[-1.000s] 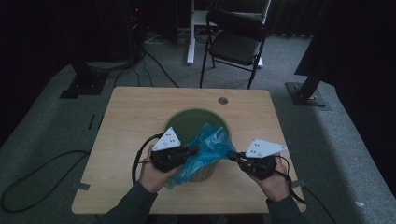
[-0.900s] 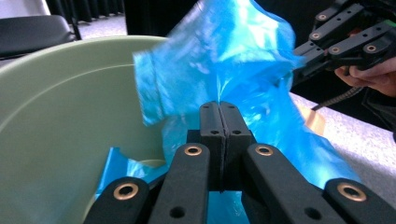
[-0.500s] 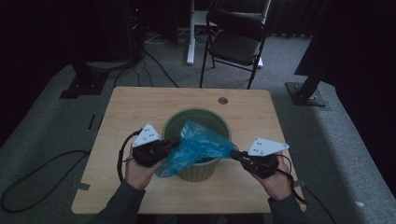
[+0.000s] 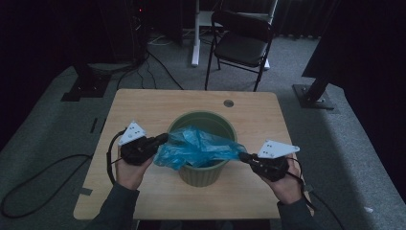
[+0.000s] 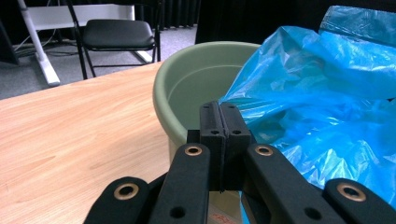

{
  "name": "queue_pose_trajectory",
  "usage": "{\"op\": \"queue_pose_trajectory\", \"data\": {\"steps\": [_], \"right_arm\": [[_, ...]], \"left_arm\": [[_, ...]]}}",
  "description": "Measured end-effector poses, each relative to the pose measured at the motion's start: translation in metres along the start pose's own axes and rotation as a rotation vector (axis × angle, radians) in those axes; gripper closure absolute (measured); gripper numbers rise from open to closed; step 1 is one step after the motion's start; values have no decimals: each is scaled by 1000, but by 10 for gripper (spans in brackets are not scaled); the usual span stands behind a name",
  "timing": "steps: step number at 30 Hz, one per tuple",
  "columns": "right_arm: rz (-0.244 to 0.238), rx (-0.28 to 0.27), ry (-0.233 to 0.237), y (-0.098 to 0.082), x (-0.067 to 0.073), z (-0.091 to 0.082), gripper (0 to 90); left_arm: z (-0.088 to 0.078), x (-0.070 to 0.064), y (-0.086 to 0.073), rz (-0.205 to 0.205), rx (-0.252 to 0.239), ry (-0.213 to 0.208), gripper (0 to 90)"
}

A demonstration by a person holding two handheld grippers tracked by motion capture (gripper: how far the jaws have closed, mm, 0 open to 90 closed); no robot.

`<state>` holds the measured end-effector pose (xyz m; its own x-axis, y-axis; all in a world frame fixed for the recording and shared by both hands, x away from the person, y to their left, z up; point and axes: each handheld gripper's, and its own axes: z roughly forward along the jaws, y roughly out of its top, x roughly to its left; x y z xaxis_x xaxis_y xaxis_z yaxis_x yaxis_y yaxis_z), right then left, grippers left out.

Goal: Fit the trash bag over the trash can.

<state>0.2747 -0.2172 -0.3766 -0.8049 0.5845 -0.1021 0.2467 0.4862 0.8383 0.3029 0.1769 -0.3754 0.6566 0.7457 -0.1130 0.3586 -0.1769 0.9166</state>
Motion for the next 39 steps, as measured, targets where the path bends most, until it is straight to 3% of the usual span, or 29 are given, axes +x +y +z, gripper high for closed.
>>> {"op": "queue_pose_trajectory", "data": {"steps": [11, 15, 20, 31, 39], "right_arm": [[10, -4, -14, 0, -3, -6, 881], [3, -8, -9, 2, -3, -8, 726], [3, -52, -8, 8, -3, -17, 632], [36, -109, -27, 20, -11, -30, 597], [42, -112, -30, 42, -14, -19, 596]], "left_arm": [[5, 8, 4, -28, -14, 42, 900], [6, 7, 5, -16, -20, 29, 900], [6, 6, 7, -6, -25, 31, 900], [7, 7, 8, 8, -25, 42, 900], [10, 5, 9, 24, -21, 43, 900]]}}
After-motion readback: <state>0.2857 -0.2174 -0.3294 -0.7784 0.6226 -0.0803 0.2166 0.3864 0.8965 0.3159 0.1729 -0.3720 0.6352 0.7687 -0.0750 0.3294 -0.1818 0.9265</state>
